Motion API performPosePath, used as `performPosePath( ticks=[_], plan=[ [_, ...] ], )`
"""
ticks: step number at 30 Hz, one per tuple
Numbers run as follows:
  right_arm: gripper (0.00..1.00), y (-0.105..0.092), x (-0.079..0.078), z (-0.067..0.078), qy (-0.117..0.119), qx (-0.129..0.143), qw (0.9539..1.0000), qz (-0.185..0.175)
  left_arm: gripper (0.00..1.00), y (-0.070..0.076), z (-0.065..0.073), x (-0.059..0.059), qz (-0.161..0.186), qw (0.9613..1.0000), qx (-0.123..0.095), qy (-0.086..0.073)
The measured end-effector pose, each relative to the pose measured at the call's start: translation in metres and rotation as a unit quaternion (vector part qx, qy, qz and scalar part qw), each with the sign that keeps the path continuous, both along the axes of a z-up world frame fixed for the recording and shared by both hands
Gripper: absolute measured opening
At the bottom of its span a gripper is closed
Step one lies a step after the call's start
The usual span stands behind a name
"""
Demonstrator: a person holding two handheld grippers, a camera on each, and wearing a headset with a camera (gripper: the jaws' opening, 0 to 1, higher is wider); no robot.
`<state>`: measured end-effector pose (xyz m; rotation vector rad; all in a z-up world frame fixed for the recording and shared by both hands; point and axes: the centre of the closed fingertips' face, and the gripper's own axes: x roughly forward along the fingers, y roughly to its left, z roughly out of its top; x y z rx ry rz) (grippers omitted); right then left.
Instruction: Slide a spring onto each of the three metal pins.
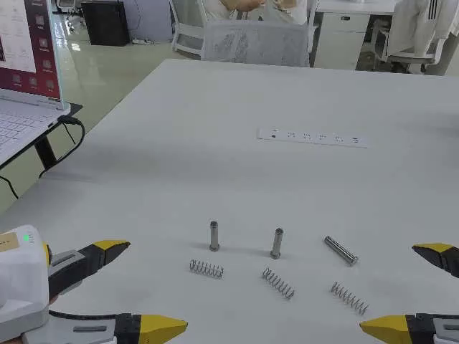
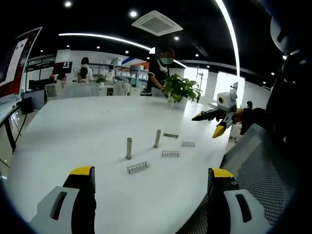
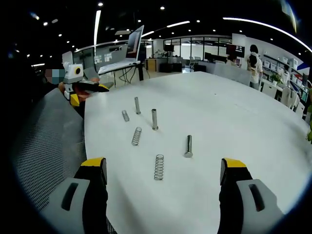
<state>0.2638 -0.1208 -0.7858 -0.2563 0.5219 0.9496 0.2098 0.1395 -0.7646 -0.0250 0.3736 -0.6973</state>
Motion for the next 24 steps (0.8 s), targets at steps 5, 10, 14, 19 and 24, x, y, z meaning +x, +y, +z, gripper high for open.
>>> performPosePath(
  ticks=[5,10,14,19,24],
  plan=[
    [0.97,0.0006,-0.0004,-0.0009,0.001,0.000,1.0000,0.000,0.92,0.0008,-0.0004,-0.0003,0.000,1.0000,0.001,0.001],
    [0.97,0.0008,-0.0008,-0.0018,0.002,0.000,1.0000,0.000,0.91,0.0012,-0.0010,-0.0005,0.000,1.0000,0.002,0.001],
    [0.96,0.0008,-0.0003,-0.0016,0.002,0.000,1.0000,0.001,0.91,0.0013,-0.0010,-0.0002,0.000,1.0000,0.002,0.001],
    [0.96,0.0003,0.0016,-0.0014,0.002,-0.001,1.0000,0.001,0.91,0.0008,-0.0012,-0.0002,0.000,1.0000,0.002,0.002],
    [0.95,0.0005,0.0051,0.0003,-0.001,-0.003,1.0000,0.002,0.91,0.0011,-0.0020,0.0002,0.000,1.0000,0.002,0.002]
  ],
)
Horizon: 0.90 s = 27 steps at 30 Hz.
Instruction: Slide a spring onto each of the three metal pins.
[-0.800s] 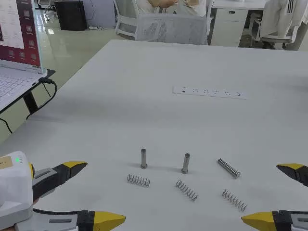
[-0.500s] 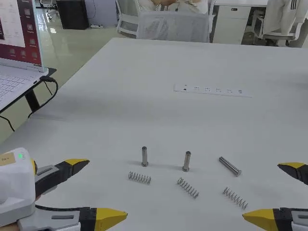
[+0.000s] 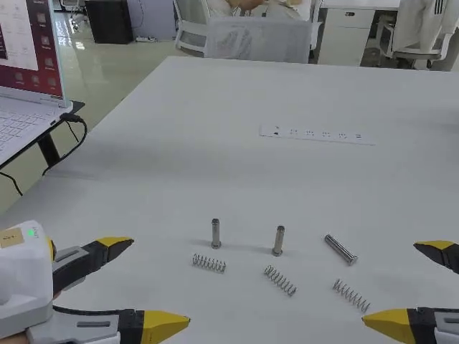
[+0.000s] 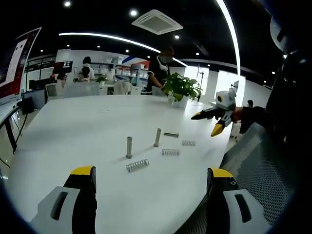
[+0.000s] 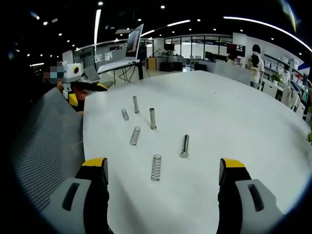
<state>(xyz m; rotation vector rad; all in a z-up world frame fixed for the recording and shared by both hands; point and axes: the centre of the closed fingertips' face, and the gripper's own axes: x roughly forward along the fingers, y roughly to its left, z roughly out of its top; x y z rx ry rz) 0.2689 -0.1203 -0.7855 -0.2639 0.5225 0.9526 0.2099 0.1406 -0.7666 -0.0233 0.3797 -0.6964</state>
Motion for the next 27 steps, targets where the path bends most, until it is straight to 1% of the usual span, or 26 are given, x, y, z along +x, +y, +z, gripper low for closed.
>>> performPosePath(
  ticks=[11,27],
  plan=[
    [0.95,0.0010,0.0044,0.0021,-0.002,-0.004,1.0000,0.003,0.91,0.0016,-0.0012,0.0012,0.001,1.0000,-0.001,0.001],
    [0.95,0.0048,0.0058,0.0015,-0.002,-0.009,0.9999,0.008,0.91,0.0032,-0.0020,0.0019,0.002,1.0000,-0.001,0.002]
  ],
)
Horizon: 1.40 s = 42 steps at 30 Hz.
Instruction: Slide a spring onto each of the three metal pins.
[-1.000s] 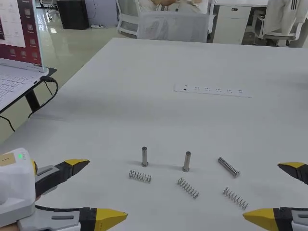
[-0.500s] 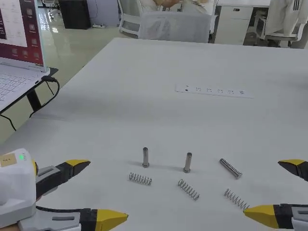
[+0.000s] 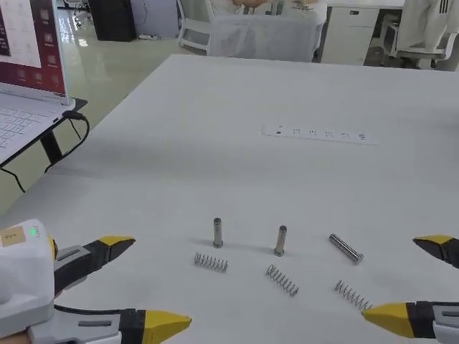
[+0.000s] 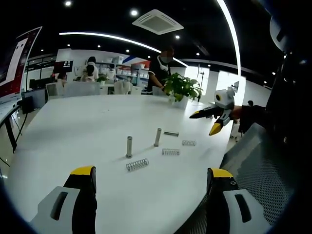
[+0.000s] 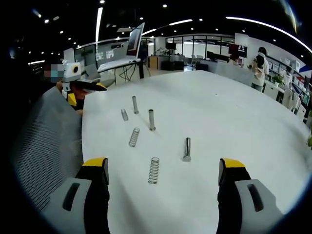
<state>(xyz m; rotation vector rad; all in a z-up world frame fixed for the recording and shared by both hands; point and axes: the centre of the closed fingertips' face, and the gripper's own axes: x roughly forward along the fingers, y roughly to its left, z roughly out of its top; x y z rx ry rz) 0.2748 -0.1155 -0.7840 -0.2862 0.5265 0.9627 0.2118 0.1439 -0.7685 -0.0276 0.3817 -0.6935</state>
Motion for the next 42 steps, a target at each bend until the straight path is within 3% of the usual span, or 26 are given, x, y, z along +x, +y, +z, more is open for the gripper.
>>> performPosePath(
  ticks=[23,33,40,42],
  plan=[
    [0.91,0.011,0.018,0.005,-0.007,-0.017,0.9998,0.008,0.91,0.000,0.001,-0.001,0.005,1.0000,0.000,-0.001],
    [0.86,0.020,0.038,0.003,-0.016,-0.048,0.9985,0.020,0.90,0.001,0.001,0.000,0.009,1.0000,-0.001,-0.002],
    [0.81,0.027,0.054,-0.001,-0.013,-0.062,0.9978,0.022,0.90,0.001,0.001,0.001,0.010,0.9999,0.001,-0.002],
    [0.78,0.028,0.057,-0.004,-0.001,-0.066,0.9976,0.021,0.90,0.001,0.001,0.001,0.010,0.9999,0.001,-0.001]
  ],
)
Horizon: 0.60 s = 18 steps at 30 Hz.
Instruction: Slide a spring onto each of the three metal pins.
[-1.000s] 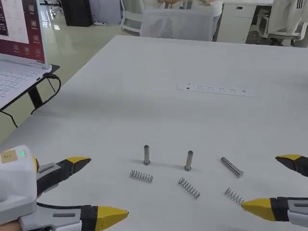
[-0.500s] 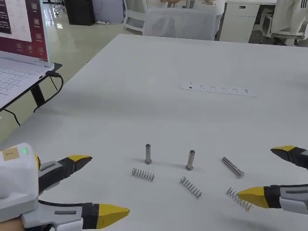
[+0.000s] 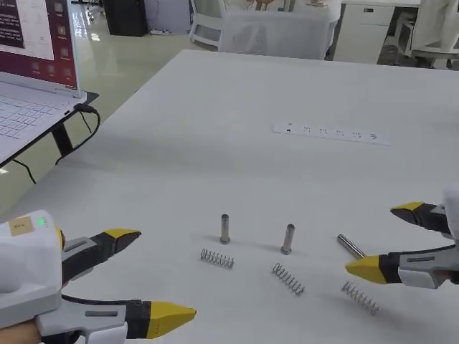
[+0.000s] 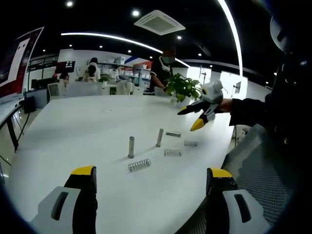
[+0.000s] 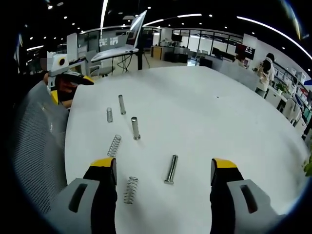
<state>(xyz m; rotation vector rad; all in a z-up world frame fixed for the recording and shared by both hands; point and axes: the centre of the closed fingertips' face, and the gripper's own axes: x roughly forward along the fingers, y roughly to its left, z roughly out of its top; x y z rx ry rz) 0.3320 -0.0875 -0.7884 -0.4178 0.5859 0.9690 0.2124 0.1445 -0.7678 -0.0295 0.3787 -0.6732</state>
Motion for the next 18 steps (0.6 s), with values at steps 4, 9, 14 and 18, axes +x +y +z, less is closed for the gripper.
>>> performPosePath(
  ticks=[4,9,14,18],
  plan=[
    [0.73,0.001,0.007,-0.007,0.005,-0.017,0.9998,0.000,0.90,0.000,0.000,0.000,0.001,1.0000,-0.001,0.000],
    [0.56,0.001,0.013,-0.014,0.024,-0.033,0.9991,-0.012,0.90,0.001,0.000,0.001,0.002,1.0000,-0.002,0.000],
    [0.45,0.002,0.018,-0.022,0.039,-0.049,0.9978,-0.023,0.90,0.001,0.000,0.001,0.002,1.0000,-0.002,0.001],
    [0.38,0.005,0.022,-0.026,0.044,-0.059,0.9970,-0.024,0.89,0.000,-0.001,0.001,0.002,1.0000,-0.002,0.002]
  ],
)
